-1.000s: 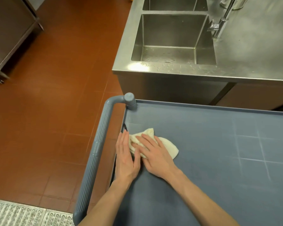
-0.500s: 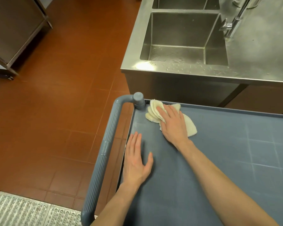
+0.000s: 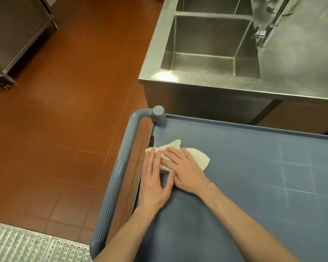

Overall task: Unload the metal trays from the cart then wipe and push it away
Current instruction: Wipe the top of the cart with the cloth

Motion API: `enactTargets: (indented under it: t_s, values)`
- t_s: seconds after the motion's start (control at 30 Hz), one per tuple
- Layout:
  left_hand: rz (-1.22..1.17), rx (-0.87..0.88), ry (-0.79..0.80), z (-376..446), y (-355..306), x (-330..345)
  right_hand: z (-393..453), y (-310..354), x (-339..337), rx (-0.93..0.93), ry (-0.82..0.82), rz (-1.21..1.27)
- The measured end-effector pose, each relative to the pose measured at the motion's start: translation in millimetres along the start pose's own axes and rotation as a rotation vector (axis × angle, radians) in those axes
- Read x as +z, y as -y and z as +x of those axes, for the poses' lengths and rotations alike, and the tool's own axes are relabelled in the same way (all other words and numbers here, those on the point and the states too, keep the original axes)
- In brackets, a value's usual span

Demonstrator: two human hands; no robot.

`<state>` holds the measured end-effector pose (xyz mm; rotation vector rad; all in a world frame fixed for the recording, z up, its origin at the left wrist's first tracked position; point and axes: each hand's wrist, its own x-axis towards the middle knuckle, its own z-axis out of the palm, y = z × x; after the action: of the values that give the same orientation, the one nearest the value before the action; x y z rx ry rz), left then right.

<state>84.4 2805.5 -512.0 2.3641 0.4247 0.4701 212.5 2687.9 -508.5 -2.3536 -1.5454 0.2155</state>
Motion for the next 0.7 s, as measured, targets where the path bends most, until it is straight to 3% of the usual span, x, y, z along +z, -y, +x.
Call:
enactTargets:
  t_s: [0.27, 0.4, 0.7]
  values:
    - [0.013, -0.04, 0.017, 0, 1, -1, -79, -14, -6, -0.176, 0.022, 0.023]
    - [0.072, -0.014, 0.05, -6, 0, 2, -80, -24, -7, -0.213, 0.043, -0.025]
    - [0.192, -0.014, 0.06, -5, 4, 6, -5, -63, -27, 0.339, -0.093, -0.02]
